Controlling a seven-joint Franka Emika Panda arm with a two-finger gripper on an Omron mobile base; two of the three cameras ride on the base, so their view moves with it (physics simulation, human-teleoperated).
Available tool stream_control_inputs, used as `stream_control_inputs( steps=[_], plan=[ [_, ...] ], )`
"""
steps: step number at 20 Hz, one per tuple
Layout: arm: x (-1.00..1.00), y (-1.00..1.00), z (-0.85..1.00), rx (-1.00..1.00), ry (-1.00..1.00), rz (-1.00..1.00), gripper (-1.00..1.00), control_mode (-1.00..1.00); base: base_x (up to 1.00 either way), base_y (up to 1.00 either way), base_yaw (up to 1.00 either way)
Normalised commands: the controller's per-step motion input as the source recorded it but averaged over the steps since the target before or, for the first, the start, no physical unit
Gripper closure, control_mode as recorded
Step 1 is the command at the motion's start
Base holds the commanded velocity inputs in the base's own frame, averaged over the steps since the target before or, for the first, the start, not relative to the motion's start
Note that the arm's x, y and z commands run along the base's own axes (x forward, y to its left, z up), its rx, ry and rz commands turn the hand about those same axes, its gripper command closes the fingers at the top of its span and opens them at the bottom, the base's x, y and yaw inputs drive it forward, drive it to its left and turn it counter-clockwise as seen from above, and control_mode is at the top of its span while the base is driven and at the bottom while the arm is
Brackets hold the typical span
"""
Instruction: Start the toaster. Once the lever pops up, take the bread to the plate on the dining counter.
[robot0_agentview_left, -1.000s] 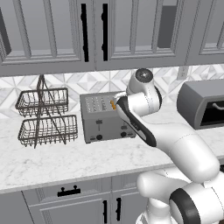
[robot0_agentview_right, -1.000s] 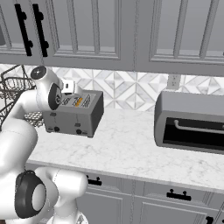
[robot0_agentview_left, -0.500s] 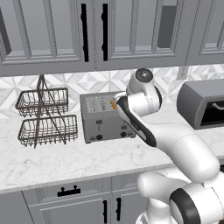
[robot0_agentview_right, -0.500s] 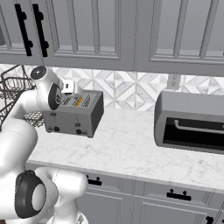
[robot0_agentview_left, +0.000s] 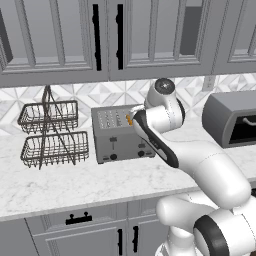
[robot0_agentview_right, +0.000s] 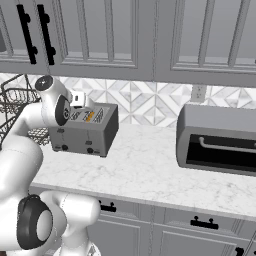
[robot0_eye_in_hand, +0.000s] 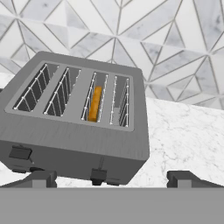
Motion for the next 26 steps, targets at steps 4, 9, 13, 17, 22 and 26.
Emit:
stream_control_inputs(
  steps=[4, 9, 13, 17, 22, 26],
  plan=[
    [0.0, 0.0, 0.0, 0.0, 0.0, 0.0, -1.0, -1.0, 0.0, 0.0, 0.0],
    [0.0, 0.0, 0.0, 0.0, 0.0, 0.0, -1.0, -1.0, 0.0, 0.0, 0.0],
    [0.0, 0.0, 0.0, 0.0, 0.0, 0.0, -1.0, -1.0, 0.0, 0.0, 0.0],
    [0.0, 0.0, 0.0, 0.0, 0.0, 0.0, -1.0, -1.0, 0.0, 0.0, 0.0],
    [0.0, 0.0, 0.0, 0.0, 0.0, 0.0, -1.0, -1.0, 0.0, 0.0, 0.0],
    [0.0, 0.0, 0.0, 0.0, 0.0, 0.0, -1.0, -1.0, 0.0, 0.0, 0.0]
  ],
)
